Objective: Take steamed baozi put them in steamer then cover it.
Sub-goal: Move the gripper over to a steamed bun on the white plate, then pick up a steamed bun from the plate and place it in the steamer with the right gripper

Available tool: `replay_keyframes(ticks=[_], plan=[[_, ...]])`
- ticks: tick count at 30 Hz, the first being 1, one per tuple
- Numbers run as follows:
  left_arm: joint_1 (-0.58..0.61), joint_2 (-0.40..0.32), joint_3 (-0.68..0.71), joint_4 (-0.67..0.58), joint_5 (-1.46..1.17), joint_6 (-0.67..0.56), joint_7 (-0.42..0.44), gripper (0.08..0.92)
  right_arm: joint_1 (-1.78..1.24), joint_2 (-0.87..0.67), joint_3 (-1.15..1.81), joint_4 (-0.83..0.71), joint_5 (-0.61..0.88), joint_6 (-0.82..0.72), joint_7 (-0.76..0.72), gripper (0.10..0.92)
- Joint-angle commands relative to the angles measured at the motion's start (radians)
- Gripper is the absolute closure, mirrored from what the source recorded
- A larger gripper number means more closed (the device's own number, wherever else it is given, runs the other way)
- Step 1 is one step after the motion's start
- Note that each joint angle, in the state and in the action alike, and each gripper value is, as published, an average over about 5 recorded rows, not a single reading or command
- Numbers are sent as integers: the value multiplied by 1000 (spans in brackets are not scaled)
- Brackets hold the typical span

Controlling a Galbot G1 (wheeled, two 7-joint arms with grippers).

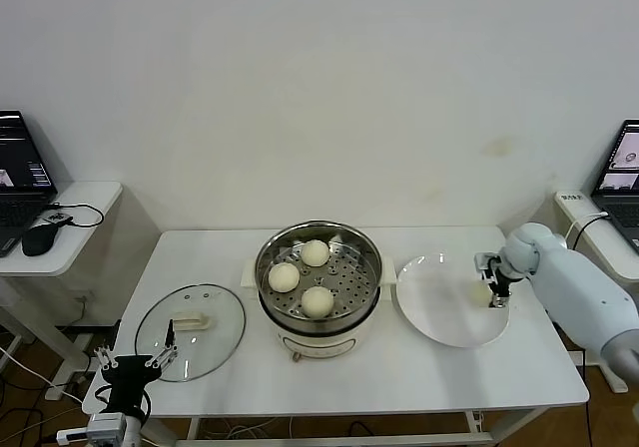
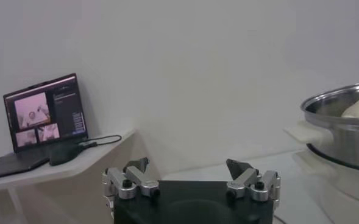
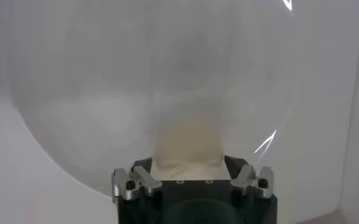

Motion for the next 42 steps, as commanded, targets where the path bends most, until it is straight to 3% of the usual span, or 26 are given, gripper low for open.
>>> replay_keyframes(ticks=[1, 12, 19, 30, 42], plan=[[1, 1, -2, -3, -1, 0, 0, 177, -3, 14, 5, -18, -9, -1, 4, 325], [7, -2, -5, -16, -12, 0, -1, 177, 8, -3, -4, 16, 4, -6, -7, 398], [11, -3, -4, -39, -13, 1, -2, 177, 64, -65, -61, 119, 74, -34, -26, 432], [11, -9, 9, -57, -8, 3, -3, 177, 422, -219, -344, 391, 408, -169, -52, 435], [9, -4, 9, -63, -9, 2, -3, 177, 798, -122, -660, 649, 811, -408, 47, 418]])
